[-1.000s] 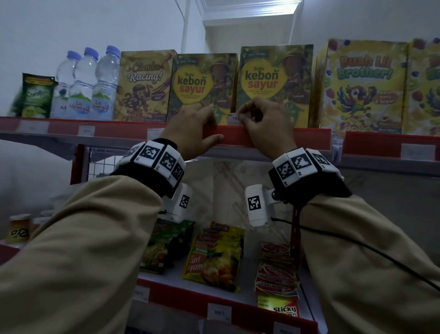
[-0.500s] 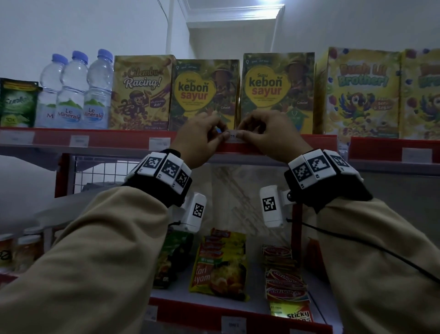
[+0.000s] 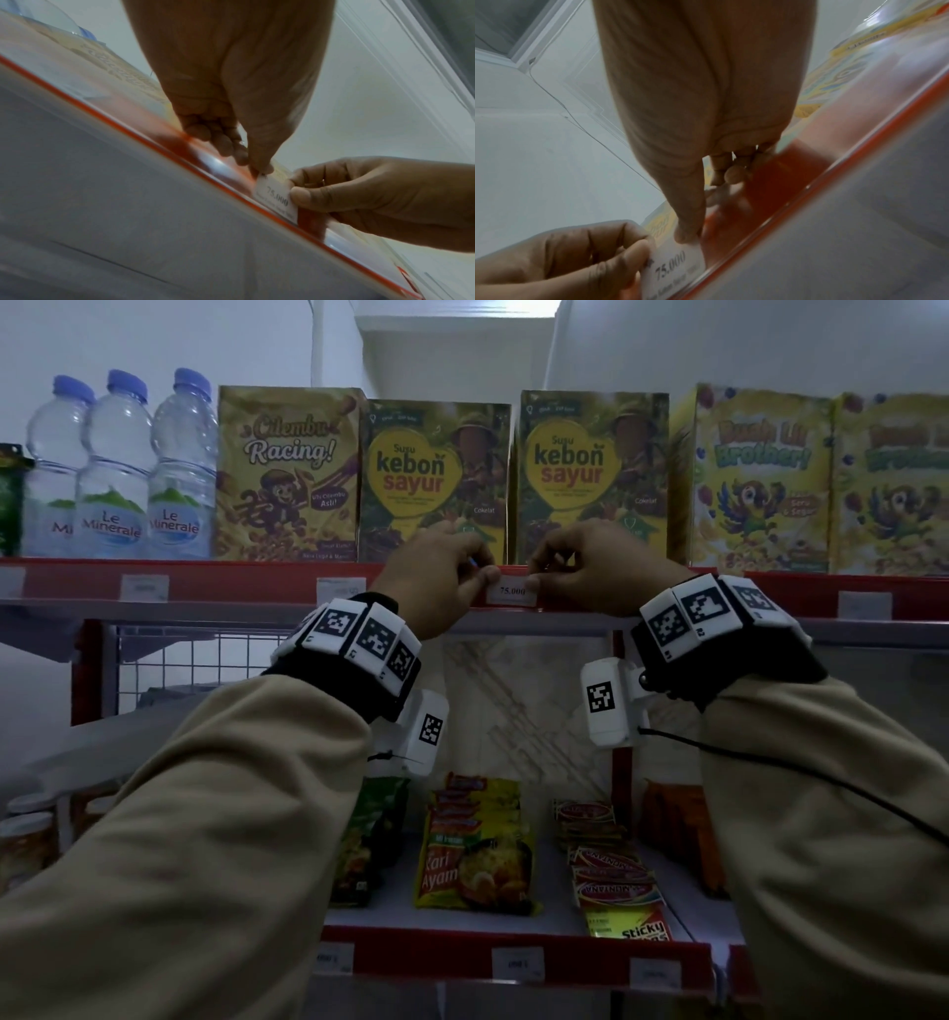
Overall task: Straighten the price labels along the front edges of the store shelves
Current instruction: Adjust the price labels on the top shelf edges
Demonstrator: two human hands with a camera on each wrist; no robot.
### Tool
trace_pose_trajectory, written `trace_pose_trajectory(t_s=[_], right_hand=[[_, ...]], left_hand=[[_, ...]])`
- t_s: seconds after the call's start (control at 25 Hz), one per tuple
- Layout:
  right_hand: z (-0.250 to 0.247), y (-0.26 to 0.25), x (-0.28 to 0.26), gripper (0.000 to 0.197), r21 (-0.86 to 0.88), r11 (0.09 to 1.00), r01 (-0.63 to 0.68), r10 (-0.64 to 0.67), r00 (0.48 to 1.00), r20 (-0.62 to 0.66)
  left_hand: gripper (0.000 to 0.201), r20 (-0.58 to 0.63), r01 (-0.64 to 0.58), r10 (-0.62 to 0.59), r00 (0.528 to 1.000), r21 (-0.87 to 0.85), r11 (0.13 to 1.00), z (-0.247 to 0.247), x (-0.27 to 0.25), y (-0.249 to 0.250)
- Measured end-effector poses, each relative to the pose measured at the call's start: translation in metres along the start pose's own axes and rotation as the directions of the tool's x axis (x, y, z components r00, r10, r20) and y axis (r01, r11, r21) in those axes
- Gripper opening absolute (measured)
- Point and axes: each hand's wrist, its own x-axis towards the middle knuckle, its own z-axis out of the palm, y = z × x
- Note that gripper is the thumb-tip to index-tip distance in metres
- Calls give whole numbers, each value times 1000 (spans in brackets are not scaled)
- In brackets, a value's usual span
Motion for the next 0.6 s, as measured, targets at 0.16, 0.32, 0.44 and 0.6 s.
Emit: trace_pose_trajectory(t_s=[0.16,0.32,0.44,0.6], right_hand=[[-2,-3,1,13,-3,999,-32,32,999,20],[1,-7,0,13,-10,998,-68,68,997,20],[5,-9,-3,14,23,996,-87,88,995,-39],[12,-12,-8,14,-3,996,-91,90,986,-142]], left_hand=[[24,46,19,-20,999,13,1000,-3,2,-1],[25,68,7,-8,998,14,1000,-6,3,-2],[23,39,-9,9,999,-6,1000,-4,2,-5],[13,-36,-21,19,999,-76,997,-1,2,-9]])
